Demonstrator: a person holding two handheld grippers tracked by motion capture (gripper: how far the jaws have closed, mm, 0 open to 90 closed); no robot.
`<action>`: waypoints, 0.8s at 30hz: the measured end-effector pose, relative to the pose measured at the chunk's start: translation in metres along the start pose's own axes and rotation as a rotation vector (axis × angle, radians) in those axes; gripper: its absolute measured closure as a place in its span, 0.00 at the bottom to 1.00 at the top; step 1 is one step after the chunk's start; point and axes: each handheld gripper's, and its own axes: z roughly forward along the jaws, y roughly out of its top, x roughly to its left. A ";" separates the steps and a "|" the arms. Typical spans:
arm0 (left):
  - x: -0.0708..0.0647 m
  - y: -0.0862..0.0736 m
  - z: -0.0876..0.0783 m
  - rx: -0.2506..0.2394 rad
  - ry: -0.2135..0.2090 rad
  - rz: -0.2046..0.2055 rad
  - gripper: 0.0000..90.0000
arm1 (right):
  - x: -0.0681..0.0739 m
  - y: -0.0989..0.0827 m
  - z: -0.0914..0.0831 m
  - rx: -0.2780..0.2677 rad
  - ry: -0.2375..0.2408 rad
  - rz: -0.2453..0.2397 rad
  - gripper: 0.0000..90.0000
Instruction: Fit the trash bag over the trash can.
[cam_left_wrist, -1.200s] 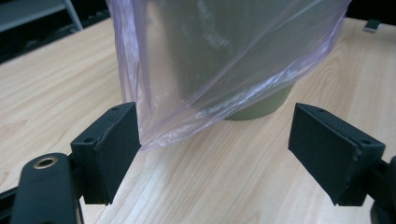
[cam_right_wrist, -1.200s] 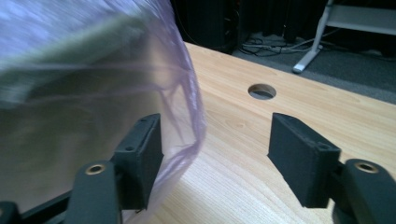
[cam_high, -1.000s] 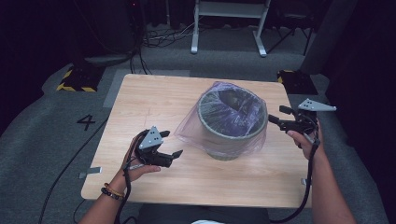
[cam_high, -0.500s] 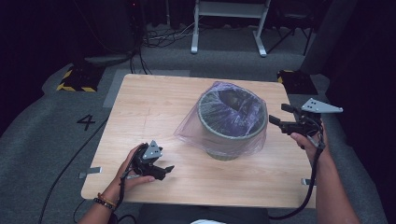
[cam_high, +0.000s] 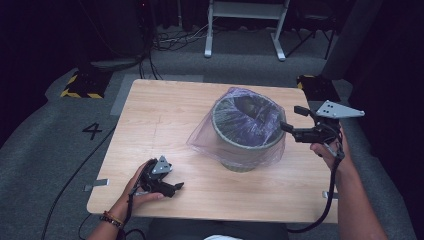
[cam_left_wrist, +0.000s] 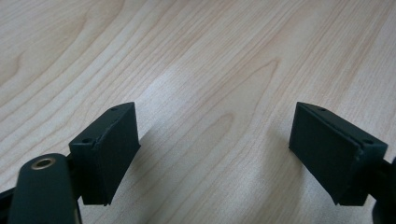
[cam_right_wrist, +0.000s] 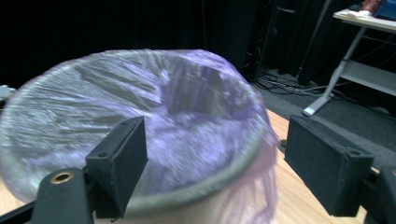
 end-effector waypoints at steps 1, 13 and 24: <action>0.000 0.000 0.000 0.000 0.001 0.002 0.16 | 0.001 0.001 0.001 0.001 0.003 -0.004 0.23; 0.001 0.000 0.000 0.000 0.001 0.003 0.16 | 0.016 0.023 0.035 0.090 0.013 -0.047 0.25; 0.001 0.001 0.001 0.001 0.000 0.002 0.16 | 0.027 0.034 0.061 0.202 0.006 -0.031 0.27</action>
